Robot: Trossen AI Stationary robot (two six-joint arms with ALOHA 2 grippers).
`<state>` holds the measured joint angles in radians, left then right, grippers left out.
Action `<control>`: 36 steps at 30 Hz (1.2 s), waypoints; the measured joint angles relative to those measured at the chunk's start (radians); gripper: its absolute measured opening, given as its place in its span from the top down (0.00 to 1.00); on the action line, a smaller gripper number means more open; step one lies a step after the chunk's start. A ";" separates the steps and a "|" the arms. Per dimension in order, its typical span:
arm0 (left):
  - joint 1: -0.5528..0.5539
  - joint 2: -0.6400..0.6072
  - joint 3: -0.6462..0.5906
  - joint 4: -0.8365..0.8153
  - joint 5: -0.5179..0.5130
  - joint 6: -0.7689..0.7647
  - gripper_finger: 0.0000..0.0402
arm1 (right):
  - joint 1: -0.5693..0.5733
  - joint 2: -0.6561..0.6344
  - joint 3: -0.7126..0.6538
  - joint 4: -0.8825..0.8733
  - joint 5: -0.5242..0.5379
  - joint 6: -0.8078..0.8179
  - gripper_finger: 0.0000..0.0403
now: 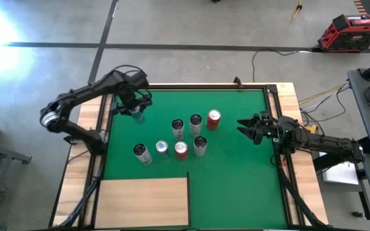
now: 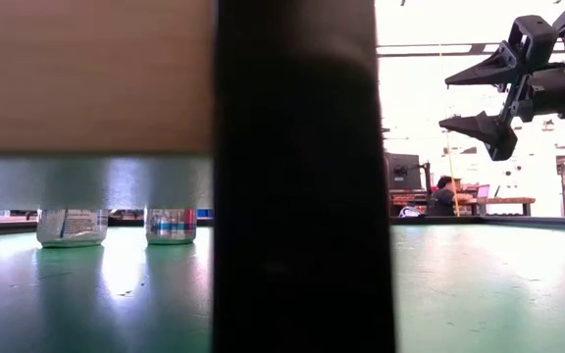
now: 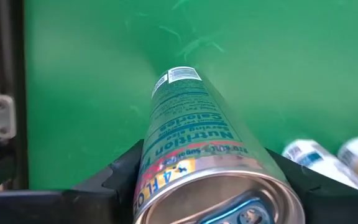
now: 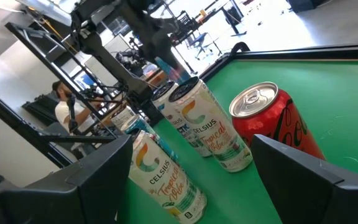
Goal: Place canned beverage on shelf
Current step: Put the top blue soda can on the shelf
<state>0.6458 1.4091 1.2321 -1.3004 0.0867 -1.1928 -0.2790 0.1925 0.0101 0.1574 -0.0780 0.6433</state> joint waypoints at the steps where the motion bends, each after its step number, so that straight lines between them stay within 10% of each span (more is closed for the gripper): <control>1: -0.002 -0.029 0.001 -0.014 -0.001 -0.002 0.47 | 0.000 0.000 0.000 0.000 0.000 0.000 0.21; 19: -0.368 -0.416 -0.076 -0.263 -0.023 -0.437 0.47 | 0.000 0.000 0.000 0.000 0.000 0.000 0.21; 36: -1.377 -0.329 -0.102 -0.149 -0.092 -1.378 0.47 | 0.000 0.000 0.000 0.000 0.000 0.000 0.21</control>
<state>-0.7313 1.0797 1.1297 -1.4493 -0.0052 -2.5704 -0.2790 0.1925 0.0101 0.1574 -0.0780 0.6434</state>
